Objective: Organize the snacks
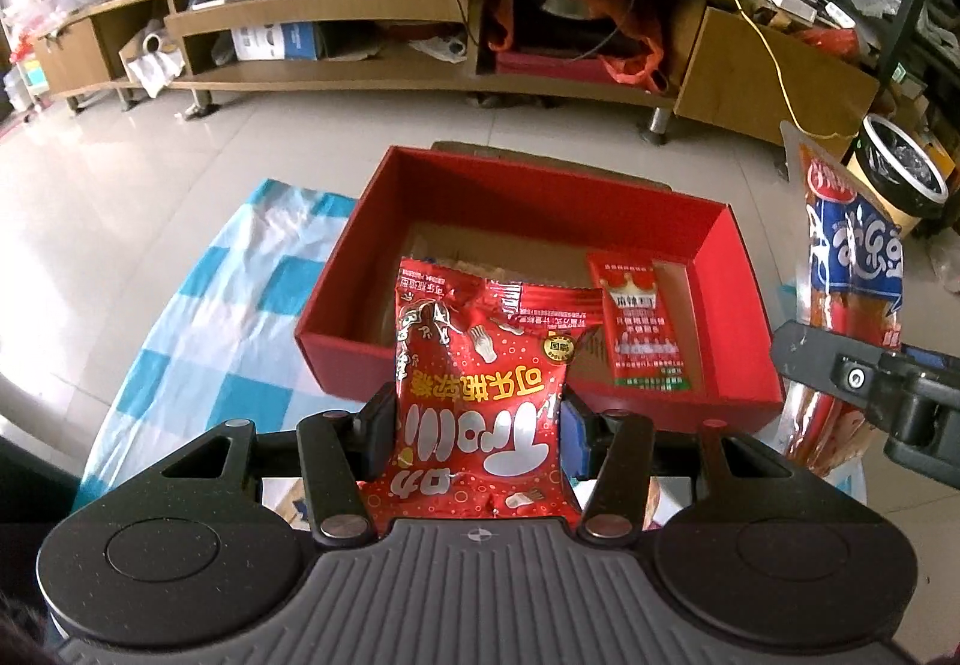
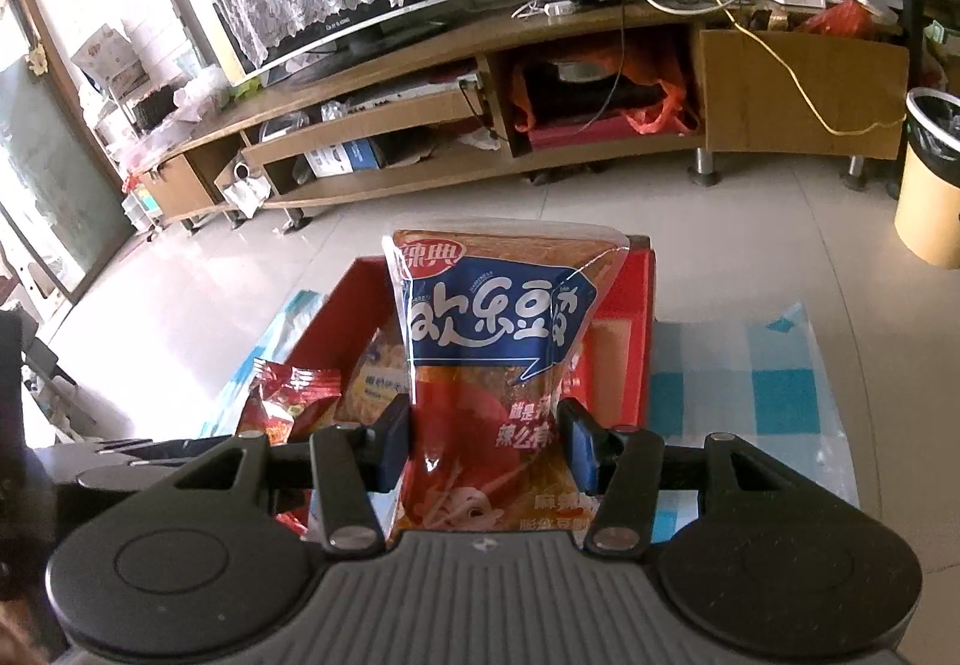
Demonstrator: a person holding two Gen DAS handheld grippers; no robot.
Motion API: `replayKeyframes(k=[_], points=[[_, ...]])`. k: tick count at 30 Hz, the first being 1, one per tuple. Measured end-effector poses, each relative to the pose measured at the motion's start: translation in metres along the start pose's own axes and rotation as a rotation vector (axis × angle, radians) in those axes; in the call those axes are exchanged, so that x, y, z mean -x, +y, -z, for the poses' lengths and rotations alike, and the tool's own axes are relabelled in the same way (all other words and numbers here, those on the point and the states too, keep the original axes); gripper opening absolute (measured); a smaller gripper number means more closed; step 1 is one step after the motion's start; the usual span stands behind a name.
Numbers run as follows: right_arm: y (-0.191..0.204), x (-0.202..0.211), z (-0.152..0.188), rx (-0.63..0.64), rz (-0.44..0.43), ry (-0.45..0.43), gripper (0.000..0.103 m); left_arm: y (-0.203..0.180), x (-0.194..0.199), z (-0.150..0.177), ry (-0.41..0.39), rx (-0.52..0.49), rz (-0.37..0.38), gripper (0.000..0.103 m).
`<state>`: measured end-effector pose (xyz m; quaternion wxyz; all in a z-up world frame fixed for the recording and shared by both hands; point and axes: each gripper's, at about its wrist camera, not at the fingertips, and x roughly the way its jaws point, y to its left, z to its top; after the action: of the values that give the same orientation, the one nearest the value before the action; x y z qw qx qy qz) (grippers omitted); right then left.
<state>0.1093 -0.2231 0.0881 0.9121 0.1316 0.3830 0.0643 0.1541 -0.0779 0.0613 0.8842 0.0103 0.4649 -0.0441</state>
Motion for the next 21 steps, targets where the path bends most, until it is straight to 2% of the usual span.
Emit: replayKeyframes(k=[21], points=[[-0.001,-0.024,-0.020,-0.005,0.018,-0.001,0.050,-0.002,-0.016,-0.028,-0.037,-0.010,-0.038,0.060]])
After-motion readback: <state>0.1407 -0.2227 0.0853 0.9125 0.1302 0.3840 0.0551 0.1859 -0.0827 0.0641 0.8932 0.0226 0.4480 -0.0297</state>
